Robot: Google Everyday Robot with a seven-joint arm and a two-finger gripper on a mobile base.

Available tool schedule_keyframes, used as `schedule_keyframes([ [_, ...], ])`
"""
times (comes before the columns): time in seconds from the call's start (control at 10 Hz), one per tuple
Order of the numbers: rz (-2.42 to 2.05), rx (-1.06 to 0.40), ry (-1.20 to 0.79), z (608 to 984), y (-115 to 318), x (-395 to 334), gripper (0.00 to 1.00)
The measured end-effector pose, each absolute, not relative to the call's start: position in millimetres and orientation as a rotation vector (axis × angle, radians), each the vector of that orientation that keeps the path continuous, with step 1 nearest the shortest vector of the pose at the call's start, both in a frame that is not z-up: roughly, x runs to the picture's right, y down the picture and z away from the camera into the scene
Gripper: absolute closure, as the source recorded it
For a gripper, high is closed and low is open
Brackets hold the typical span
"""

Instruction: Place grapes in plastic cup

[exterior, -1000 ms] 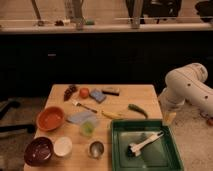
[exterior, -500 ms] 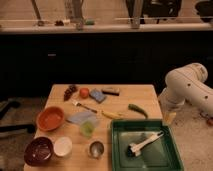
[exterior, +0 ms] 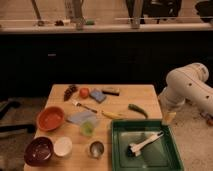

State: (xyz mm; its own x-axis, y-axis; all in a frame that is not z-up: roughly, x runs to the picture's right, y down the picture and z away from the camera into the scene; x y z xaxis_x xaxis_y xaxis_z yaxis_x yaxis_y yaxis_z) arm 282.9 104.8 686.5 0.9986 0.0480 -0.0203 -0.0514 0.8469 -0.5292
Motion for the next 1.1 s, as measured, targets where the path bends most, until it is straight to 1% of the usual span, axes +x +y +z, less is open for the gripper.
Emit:
schedule_keyframes([
  [0.2, 0.033, -0.545, -0.040, 703.7, 82.5, 269.1, 0.20],
  [0.4, 0.011, -0.533, -0.078, 732.5, 48.9, 252.5, 0.20],
  [0.6, -0.018, -0.528, -0.101, 756.9, 25.8, 230.5, 0.20],
  [0.8, -0.046, -0.521, -0.108, 772.0, 19.1, 212.6, 0.20],
  [1.1, -0.092, -0.522, -0.105, 785.6, 22.9, 192.0, 0.20],
])
